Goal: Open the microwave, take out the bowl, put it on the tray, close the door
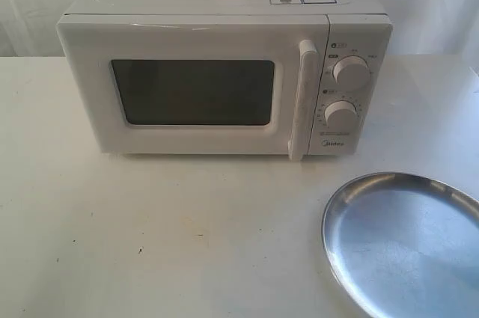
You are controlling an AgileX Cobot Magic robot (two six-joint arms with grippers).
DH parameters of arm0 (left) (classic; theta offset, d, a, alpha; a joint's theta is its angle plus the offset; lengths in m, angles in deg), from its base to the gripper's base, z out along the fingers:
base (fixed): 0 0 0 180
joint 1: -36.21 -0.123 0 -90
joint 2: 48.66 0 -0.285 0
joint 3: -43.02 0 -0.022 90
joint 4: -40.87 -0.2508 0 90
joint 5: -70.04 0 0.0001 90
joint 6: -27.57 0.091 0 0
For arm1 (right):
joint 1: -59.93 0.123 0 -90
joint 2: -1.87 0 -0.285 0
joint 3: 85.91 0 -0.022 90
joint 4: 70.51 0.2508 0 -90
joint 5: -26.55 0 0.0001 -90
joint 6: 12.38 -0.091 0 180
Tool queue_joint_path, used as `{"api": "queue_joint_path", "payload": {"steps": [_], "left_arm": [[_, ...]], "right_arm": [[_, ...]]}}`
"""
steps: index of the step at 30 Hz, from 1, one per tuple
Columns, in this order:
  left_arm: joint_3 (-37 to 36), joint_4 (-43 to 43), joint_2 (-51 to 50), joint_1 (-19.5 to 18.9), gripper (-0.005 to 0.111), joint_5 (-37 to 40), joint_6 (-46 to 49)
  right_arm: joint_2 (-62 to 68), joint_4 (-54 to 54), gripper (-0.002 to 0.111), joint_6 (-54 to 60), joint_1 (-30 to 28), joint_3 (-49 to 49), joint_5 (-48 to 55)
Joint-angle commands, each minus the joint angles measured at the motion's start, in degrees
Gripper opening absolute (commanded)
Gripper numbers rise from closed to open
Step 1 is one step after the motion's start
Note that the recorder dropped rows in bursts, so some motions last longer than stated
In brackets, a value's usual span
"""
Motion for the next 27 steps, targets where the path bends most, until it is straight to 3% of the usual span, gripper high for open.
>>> {"api": "queue_joint_path", "payload": {"steps": [1,7,18,22,25,27], "left_arm": [[0.16,0.45,0.12,-0.01,0.000,-0.29,0.00],[0.16,0.45,0.12,-0.01,0.000,-0.29,0.00],[0.16,0.45,0.12,-0.01,0.000,-0.29,0.00],[0.16,0.45,0.12,-0.01,0.000,-0.29,0.00],[0.16,0.45,0.12,-0.01,0.000,-0.29,0.00],[0.16,0.45,0.12,-0.01,0.000,-0.29,0.00]], "right_arm": [[-0.28,-0.05,0.000,0.20,-0.37,0.14,-3.43],[-0.28,-0.05,0.000,-1.13,-0.37,0.14,-12.78],[-0.28,-0.05,0.000,-18.27,-0.37,0.14,-11.51],[-0.28,-0.05,0.000,-19.32,-0.37,0.14,-25.76],[-0.28,-2.03,0.000,-28.24,-0.37,0.04,-38.92],[0.34,-8.73,0.000,-33.86,-0.37,-3.88,-40.55]]}}
